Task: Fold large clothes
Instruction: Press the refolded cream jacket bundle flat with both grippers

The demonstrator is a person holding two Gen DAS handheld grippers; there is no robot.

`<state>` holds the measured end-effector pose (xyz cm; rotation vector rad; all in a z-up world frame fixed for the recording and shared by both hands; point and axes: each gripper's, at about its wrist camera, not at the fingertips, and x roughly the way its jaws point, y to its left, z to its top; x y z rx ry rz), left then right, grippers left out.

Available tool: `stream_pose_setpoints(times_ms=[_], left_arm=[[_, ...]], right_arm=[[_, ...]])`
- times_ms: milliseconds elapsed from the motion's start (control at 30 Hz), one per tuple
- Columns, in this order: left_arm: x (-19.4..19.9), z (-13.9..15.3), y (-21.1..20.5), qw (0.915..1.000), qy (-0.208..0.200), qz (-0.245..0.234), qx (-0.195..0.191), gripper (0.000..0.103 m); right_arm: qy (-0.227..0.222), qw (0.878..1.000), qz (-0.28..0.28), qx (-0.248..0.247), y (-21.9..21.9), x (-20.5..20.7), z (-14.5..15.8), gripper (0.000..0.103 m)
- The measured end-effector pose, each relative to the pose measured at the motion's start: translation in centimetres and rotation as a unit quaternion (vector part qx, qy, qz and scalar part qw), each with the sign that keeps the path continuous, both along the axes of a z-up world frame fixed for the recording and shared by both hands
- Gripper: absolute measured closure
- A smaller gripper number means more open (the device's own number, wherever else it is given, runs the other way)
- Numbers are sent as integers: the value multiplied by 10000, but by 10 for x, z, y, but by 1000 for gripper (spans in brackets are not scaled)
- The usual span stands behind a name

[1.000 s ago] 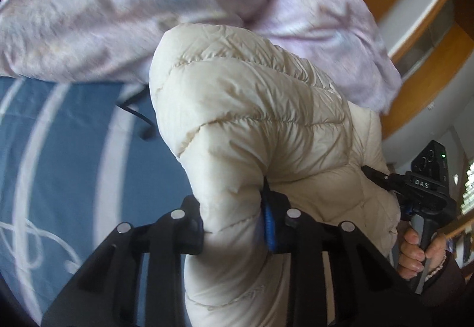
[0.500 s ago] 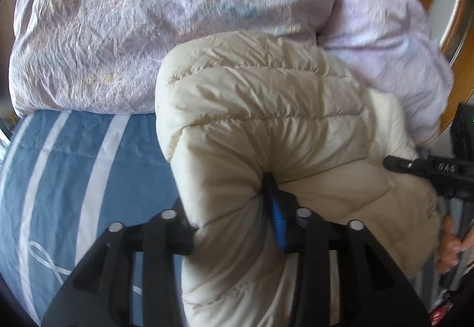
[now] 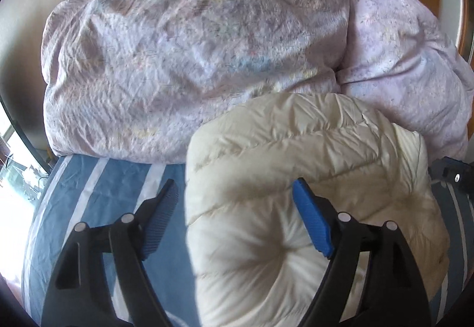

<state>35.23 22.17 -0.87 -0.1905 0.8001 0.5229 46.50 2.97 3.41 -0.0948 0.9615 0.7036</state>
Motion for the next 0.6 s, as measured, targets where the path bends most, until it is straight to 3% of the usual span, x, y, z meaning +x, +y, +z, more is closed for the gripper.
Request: stream_pose_setpoints(times_ms=[167,300,600], left_arm=[[13,-15,-15,9998,147,-102,-18,24],[18,-26,-22,9998,171,-135,-34,23],[28,-44,-22,9996,95,-163,-210,16]], right_arm=[[-309,9983,332,-378,36,-8,-17,44],[-436,9962,272,-710,49,-1,-40,44],[-454,9973,46,-581,39,12,-71,43]])
